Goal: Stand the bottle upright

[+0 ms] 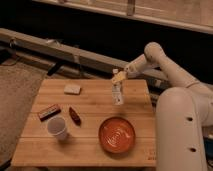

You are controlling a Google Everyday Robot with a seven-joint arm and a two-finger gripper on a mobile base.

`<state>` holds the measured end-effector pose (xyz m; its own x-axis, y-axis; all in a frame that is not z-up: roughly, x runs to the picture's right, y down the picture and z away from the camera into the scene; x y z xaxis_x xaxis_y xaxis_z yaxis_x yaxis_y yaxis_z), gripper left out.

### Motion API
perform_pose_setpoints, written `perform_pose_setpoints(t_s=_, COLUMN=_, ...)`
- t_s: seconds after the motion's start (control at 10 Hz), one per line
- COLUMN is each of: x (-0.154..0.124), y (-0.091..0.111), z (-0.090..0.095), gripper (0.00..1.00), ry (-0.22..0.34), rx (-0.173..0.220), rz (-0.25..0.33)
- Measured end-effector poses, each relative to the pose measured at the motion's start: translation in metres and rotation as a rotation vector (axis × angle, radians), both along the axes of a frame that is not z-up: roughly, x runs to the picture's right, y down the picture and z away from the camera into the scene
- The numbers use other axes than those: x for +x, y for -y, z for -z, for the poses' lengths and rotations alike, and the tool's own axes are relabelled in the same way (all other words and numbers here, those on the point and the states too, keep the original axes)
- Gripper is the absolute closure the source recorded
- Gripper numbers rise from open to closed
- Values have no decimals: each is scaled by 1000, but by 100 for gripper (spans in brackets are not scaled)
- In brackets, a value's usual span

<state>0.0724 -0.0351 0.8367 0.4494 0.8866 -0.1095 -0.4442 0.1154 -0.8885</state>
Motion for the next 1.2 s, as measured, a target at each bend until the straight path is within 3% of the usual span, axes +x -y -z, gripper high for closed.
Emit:
perform_pose_setpoints(t_s=0.2, x=2, y=0, z=-10, gripper=100, ry=163, rx=95, rz=-147)
perform_pose_setpoints(t_s=0.4, x=-2, y=7, z=-14, gripper=100, ry=242, rx=178, rz=-194)
perform_pose_setpoints(t_s=0.6, x=-2, y=17, z=-11, gripper=100, ry=273, rx=247, rz=-193)
perform_pose_setpoints(t_s=0.8, x=0, y=40, z=8, gripper=100, ry=296, rx=362, rz=-160)
perform_pose_setpoints(t_s=1.0, x=-1, y=56, z=17, gripper=100, ry=309, rx=452, rz=-134)
perform_pose_setpoints(t_s=1.1, x=-3, y=62, z=18, gripper=100, ry=311, rx=489, rz=-130)
perform_pose_setpoints(t_s=1.2, x=-3, y=61, z=18, gripper=100, ry=310, rx=490, rz=-131)
